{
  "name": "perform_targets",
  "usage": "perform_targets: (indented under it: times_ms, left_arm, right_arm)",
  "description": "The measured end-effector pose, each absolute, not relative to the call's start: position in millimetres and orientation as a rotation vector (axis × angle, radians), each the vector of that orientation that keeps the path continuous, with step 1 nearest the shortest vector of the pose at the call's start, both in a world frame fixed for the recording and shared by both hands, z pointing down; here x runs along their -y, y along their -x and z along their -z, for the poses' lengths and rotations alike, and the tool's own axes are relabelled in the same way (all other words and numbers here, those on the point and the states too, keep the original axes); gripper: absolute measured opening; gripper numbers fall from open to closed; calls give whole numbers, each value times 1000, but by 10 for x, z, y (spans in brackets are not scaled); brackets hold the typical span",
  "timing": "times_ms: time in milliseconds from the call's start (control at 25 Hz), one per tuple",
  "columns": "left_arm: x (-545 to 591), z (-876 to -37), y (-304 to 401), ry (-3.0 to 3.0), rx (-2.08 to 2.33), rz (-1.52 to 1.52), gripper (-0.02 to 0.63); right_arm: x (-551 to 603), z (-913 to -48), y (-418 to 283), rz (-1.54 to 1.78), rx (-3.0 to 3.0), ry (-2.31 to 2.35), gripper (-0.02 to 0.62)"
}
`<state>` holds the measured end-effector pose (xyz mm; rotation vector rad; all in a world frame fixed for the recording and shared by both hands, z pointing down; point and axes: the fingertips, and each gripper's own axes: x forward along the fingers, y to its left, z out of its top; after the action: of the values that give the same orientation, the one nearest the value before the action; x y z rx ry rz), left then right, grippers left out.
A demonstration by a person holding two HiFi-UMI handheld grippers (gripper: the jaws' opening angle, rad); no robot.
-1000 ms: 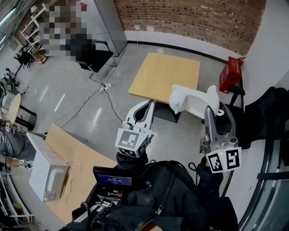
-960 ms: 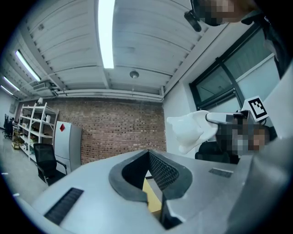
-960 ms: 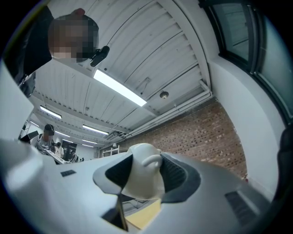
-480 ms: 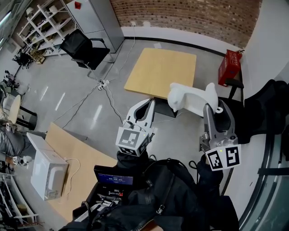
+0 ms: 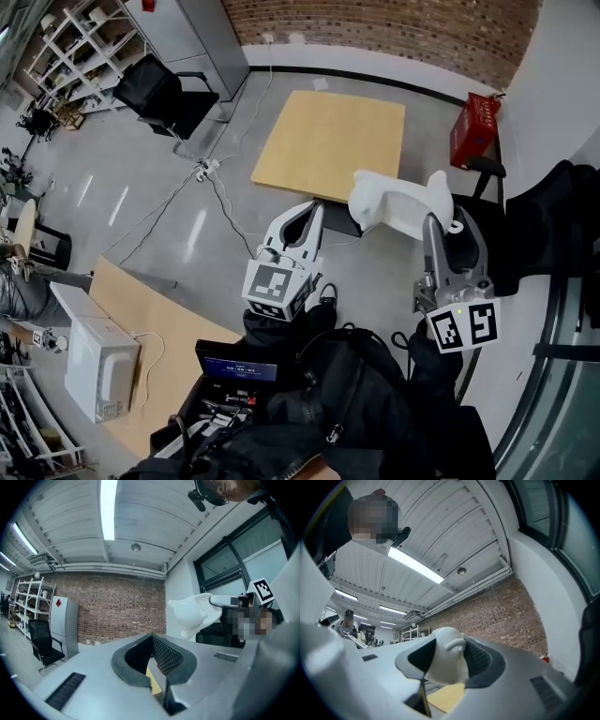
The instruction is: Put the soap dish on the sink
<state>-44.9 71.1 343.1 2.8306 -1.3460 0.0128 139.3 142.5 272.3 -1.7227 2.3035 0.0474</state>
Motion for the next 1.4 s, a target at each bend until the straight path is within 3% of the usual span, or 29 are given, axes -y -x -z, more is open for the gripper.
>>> perform_targets:
  times_ms: [800, 1400]
  left_arm:
    - [849, -3536, 710, -2831, 1247, 16, 3]
    - [1328, -3816, 675, -2785, 1198, -44, 5]
  right_arm:
    - [25, -2697, -1050, -57, -2284, 1789, 190]
    - [562, -2905, -1062, 18, -2300, 1829, 190]
